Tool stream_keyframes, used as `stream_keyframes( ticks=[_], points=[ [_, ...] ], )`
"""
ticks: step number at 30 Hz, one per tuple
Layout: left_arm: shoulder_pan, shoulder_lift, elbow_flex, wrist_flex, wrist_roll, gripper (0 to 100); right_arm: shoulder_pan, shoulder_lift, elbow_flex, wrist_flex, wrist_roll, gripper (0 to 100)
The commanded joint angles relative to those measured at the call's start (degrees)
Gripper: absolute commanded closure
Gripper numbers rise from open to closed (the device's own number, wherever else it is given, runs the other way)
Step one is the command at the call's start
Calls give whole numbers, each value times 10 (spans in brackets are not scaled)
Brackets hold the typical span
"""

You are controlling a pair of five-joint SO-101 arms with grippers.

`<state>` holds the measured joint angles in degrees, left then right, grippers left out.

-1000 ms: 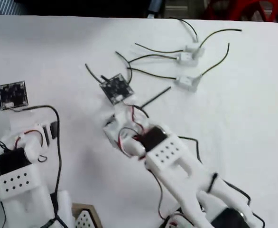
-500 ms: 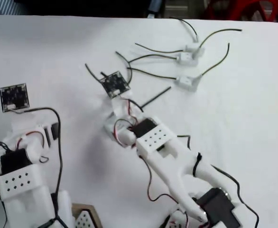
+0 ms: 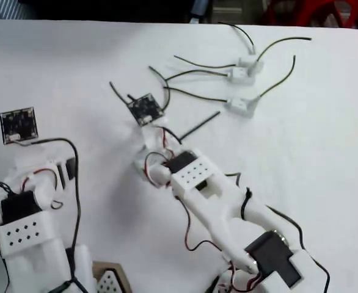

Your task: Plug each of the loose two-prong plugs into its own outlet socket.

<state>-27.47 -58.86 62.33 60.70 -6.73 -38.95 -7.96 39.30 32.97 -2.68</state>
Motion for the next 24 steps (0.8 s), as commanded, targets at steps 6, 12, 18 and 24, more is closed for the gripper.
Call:
stream_keyframes(
  ticks=[6,12,18,24],
  points=[
    [-5,-10,-1,-11,3,740,5,-7,-26,18,33,981],
    [-5,-10,-1,-11,3,740,-7,20,-60,61,34,981],
    [-5,-10,-1,-11,2,740,-7,84,-84,65,65,981],
    [-6,-10,-1,-11,2,740,-7,104,-84,65,87,981]
  ],
)
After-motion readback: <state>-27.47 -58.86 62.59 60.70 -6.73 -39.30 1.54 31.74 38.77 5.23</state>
